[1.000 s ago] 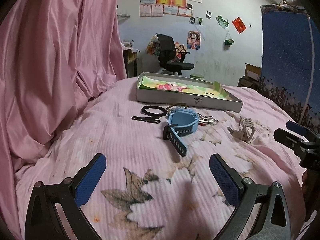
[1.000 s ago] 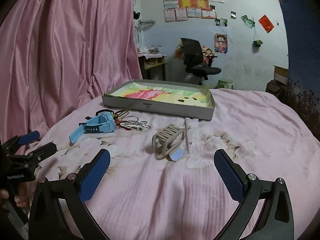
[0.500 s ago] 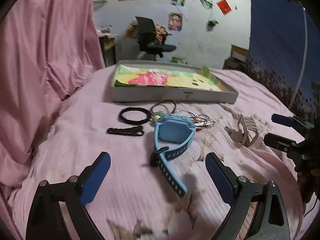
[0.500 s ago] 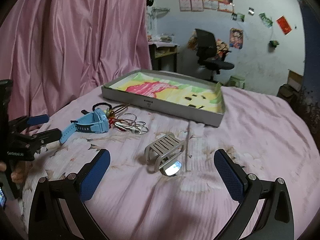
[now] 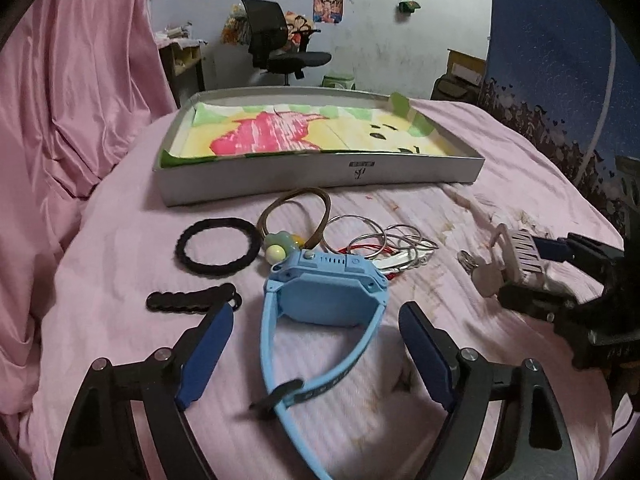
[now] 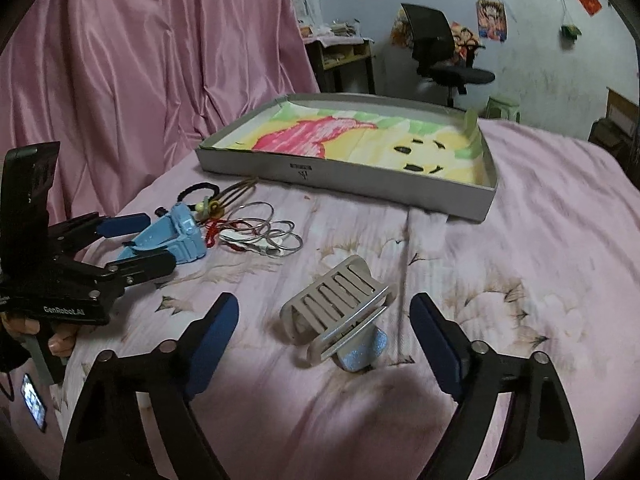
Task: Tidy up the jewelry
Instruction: 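Grasp the blue smartwatch with the left tool while the right tool grasps the grey claw clip, then carry the watch and claw clip into the white tray and open both tools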
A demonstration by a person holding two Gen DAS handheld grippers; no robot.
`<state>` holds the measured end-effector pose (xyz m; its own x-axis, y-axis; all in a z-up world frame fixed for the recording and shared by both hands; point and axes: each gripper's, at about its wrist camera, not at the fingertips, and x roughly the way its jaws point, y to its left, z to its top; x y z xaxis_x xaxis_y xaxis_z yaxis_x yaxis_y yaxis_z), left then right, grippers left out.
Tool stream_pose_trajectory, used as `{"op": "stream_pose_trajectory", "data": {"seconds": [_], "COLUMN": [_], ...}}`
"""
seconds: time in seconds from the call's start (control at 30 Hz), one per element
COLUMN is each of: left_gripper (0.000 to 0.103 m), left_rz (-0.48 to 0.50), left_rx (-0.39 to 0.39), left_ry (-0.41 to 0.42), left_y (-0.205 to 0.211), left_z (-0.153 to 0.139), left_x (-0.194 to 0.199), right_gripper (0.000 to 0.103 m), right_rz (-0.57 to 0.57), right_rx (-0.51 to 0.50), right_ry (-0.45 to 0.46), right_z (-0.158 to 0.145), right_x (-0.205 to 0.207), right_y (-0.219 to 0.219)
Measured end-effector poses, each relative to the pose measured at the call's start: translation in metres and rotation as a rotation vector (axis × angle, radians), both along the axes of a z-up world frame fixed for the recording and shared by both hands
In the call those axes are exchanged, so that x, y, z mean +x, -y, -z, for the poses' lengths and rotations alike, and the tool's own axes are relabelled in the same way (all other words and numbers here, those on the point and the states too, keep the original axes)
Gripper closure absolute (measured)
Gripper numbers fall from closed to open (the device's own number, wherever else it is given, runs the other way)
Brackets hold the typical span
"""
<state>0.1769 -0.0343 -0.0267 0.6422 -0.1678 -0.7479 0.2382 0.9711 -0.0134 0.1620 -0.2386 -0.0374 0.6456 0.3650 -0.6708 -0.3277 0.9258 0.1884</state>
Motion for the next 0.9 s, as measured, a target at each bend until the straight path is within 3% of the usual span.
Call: {"op": "stream_pose_trajectory", "data": {"seconds": [0.27, 0.43, 0.6, 0.7, 0.9], "left_gripper": [0.046, 0.047, 0.047, 0.047, 0.047], "left_rz": [-0.001, 0.002, 0.02, 0.038, 0.054], "left_rx": [-0.027, -0.033, -0.07, -0.073, -0.079], "left_ry": [-0.016, -0.004, 0.023, 0.063, 0.149], "left_y": [-0.001, -0.002, -0.005, -0.003, 0.004], "left_z": [0.007, 0.008, 0.004, 0.0, -0.021], "left_x": [0.006, 0.006, -0.003, -0.014, -0.03], "right_gripper": [0.034, 0.052, 0.059, 0.079, 0.079], "right_rz": [-0.003, 0.013, 0.015, 0.013, 0.012], "right_rx": [0.003, 0.013, 0.028, 0.045, 0.079], "right_ry": [-0.045, -0.064, -0.06, -0.054, -0.036], "right_z": [0.016, 0.022, 0.024, 0.024, 0.023], "right_x": [0.012, 0.014, 0.012, 0.01, 0.003], "right_y": [-0.005, -0.003, -0.002, 0.001, 0.007]}}
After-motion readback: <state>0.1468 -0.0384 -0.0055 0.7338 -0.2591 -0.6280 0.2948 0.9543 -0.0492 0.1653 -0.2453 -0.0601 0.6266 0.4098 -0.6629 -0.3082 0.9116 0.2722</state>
